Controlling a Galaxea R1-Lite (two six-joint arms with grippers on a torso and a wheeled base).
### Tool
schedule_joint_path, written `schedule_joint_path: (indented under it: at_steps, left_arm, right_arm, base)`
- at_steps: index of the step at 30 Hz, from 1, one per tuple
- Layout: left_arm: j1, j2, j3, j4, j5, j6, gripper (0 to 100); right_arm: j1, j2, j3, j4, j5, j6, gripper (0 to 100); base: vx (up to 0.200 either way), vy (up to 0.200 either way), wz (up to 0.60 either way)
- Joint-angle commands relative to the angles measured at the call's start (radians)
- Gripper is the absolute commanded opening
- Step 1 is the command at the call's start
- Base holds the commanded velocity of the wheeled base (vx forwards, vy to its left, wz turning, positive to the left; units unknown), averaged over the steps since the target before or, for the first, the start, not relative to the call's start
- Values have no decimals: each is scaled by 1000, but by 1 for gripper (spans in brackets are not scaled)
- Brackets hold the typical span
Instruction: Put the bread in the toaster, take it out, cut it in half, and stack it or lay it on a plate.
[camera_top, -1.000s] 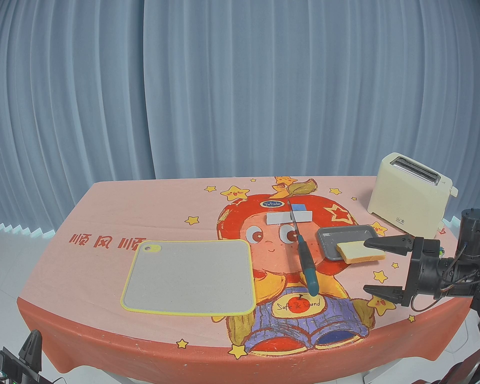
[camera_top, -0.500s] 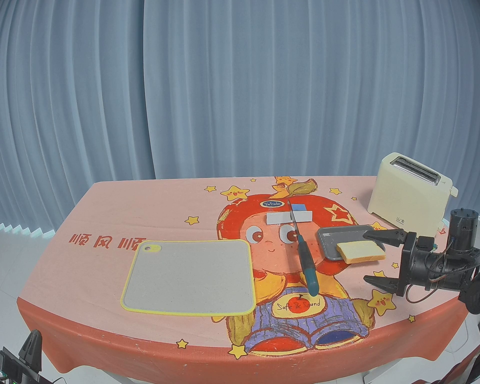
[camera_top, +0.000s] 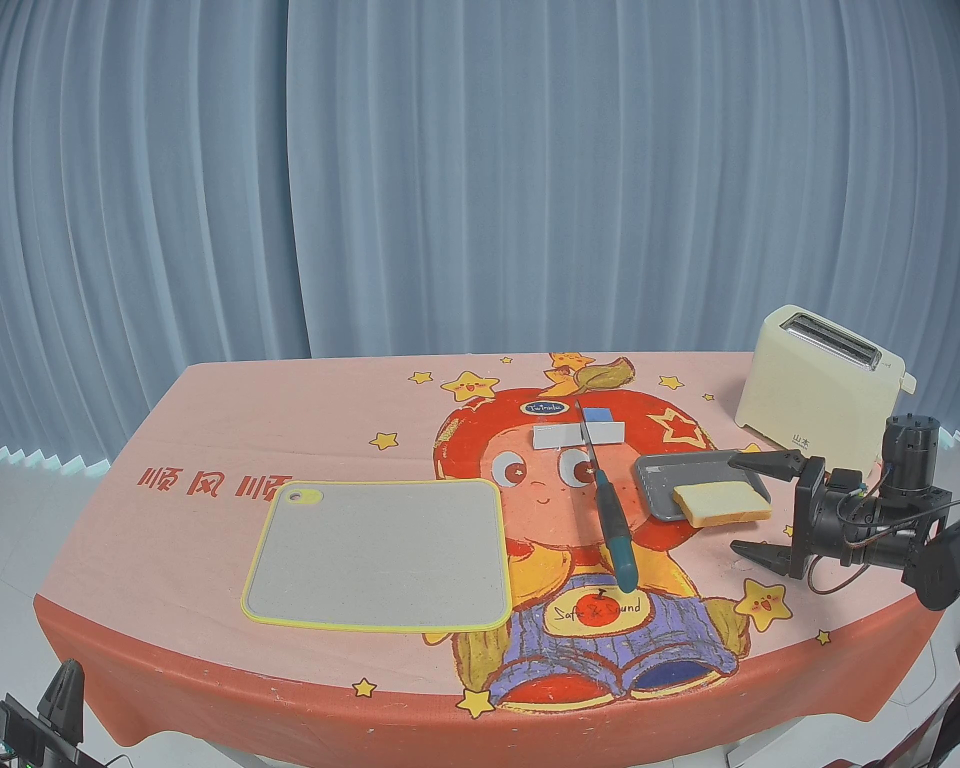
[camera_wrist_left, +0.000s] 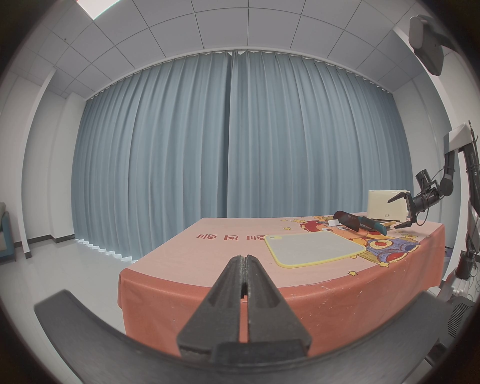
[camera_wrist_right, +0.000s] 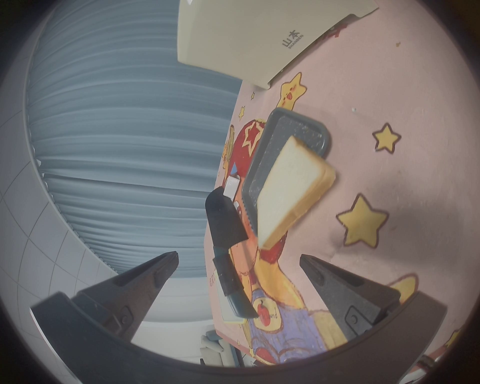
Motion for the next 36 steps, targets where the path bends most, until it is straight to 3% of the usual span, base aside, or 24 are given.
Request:
schedule_joint_path:
  at_steps: [1,10,17,36]
  left_arm:
    - [0,-4,18,0,0,0,0]
    - [0,-5,18,0,0,0,0]
    - [0,-4,18,0,0,0,0]
    - [0,-4,18,0,0,0,0]
  right_arm:
    - [-25,40,-16,0,1,1,100]
    - [-55,75,-56,2,-1,3,100]
    - [-83,104,-87,0,1,43,100]
    - [-94,146,-108,0,-1,43,100]
  base:
    - [0,0,0]
    - [0,0,0]
    - [0,0,0]
    - [0,0,0]
